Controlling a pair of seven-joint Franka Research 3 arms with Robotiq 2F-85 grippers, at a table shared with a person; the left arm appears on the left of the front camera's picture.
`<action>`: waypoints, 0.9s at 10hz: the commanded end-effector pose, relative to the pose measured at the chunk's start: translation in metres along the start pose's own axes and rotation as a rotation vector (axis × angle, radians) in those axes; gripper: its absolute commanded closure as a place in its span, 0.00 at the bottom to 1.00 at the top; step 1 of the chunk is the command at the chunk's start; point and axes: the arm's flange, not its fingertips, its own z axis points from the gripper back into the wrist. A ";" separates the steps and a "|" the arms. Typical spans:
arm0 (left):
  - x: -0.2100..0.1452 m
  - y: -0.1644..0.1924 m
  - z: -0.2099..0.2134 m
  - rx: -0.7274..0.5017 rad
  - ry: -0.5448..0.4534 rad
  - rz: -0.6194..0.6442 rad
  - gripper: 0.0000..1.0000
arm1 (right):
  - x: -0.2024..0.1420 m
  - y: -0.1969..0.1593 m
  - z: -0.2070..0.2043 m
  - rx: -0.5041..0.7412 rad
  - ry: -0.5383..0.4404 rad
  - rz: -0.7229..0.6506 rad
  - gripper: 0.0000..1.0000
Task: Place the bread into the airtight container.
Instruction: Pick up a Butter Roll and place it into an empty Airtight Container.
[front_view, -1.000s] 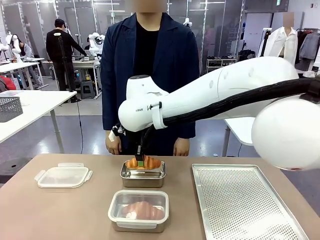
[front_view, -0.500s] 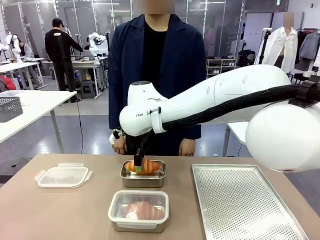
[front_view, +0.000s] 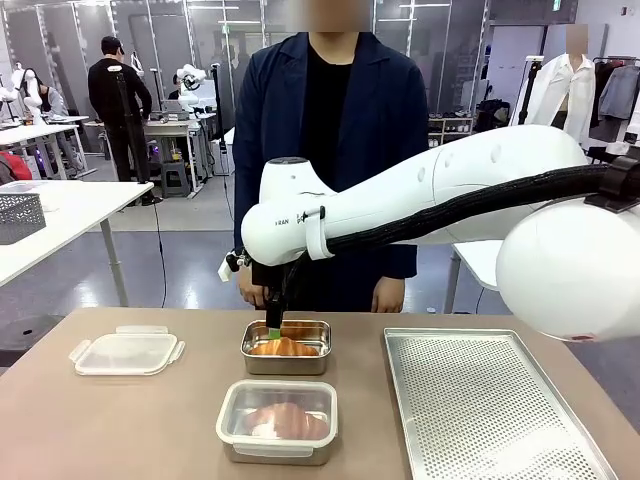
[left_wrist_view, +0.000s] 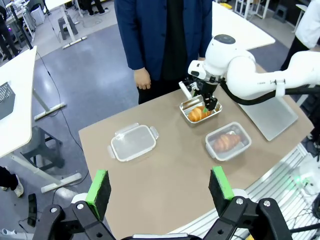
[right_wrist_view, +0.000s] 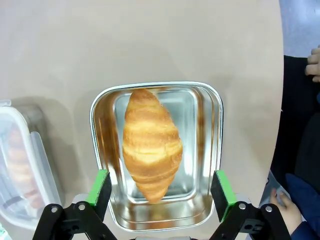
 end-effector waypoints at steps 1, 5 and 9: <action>0.001 -0.001 0.000 -0.003 0.001 -0.003 0.00 | 0.002 0.001 -0.003 -0.008 0.018 -0.001 0.00; 0.001 -0.001 0.000 -0.003 0.001 -0.003 0.00 | 0.002 0.001 -0.003 -0.008 0.018 -0.001 0.00; 0.001 -0.001 0.000 -0.003 0.001 -0.003 0.00 | 0.002 0.001 -0.003 -0.008 0.018 -0.001 0.00</action>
